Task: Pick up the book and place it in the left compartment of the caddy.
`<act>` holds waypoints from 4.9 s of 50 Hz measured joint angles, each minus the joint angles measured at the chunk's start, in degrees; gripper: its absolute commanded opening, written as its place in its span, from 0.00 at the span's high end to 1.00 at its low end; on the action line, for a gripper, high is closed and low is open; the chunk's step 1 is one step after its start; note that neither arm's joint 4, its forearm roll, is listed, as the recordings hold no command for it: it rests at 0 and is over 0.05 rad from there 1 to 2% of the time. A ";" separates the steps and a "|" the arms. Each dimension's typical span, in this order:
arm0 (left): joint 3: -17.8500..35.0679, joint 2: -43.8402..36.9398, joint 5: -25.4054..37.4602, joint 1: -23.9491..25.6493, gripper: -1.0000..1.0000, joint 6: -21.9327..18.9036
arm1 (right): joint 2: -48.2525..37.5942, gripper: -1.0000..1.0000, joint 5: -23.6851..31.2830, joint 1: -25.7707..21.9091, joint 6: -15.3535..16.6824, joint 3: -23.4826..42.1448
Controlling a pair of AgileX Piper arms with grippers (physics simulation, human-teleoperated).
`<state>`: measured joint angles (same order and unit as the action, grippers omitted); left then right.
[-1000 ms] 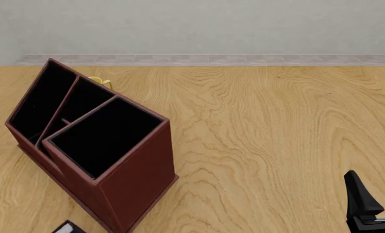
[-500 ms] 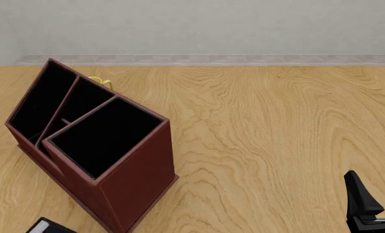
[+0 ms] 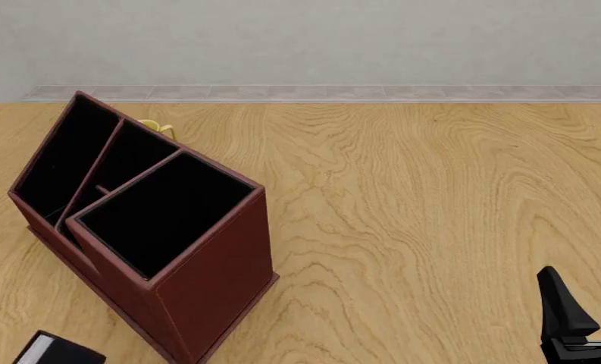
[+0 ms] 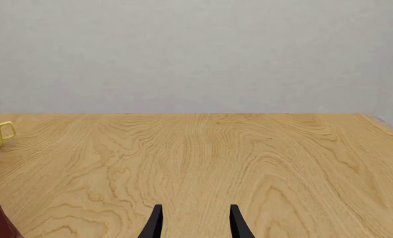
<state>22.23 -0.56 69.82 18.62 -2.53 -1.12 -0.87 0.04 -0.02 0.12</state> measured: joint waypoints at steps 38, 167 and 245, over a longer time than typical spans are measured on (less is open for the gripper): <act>8.62 -3.36 0.04 -22.89 1.00 -2.63 | 0.00 0.00 0.00 0.00 0.00 0.00; 42.62 -44.59 -10.67 -36.89 1.00 18.48 | 0.00 0.00 0.00 0.00 0.00 0.00; 35.23 -62.50 -33.77 -38.82 1.00 26.87 | 0.00 0.00 0.00 0.00 0.01 0.00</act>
<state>57.46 -63.06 36.05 -20.20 24.35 -1.12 -0.87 0.04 -0.01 0.12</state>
